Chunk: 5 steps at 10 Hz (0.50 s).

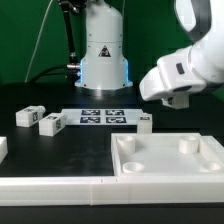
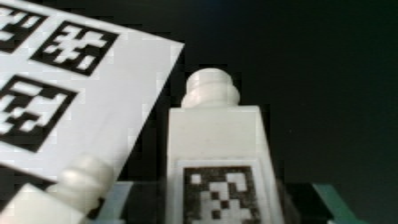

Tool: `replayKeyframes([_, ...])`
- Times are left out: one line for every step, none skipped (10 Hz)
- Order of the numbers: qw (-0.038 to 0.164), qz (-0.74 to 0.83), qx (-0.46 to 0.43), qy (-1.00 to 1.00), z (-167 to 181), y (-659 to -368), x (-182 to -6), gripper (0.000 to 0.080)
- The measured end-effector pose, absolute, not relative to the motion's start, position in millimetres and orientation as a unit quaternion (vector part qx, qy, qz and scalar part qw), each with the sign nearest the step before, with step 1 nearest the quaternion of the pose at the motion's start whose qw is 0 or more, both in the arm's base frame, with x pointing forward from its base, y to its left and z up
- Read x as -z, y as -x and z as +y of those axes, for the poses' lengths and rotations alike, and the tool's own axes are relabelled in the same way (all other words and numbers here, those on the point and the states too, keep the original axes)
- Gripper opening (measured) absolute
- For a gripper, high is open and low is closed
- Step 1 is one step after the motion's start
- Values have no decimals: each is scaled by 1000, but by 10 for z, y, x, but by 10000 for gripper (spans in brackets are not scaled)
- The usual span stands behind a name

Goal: Assemble one leg

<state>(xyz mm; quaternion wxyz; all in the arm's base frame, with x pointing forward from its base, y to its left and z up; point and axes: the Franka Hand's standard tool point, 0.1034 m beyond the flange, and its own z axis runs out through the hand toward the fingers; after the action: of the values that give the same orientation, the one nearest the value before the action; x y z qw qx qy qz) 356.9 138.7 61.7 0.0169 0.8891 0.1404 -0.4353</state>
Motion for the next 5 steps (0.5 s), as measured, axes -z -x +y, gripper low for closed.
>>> replayKeyframes([13, 140, 419, -897, 1401, -3606, -549, 290])
replayKeyframes([8, 139, 363, -921, 1409, -3700, -535, 290])
replayKeyframes([6, 138, 323, -936, 1380, -3703, -563, 290])
replayKeyframes([-4, 130, 298, -945, 1346, -3785, -588, 290])
replayKeyframes([-18, 110, 248, -962, 1317, -3991, -663, 290])
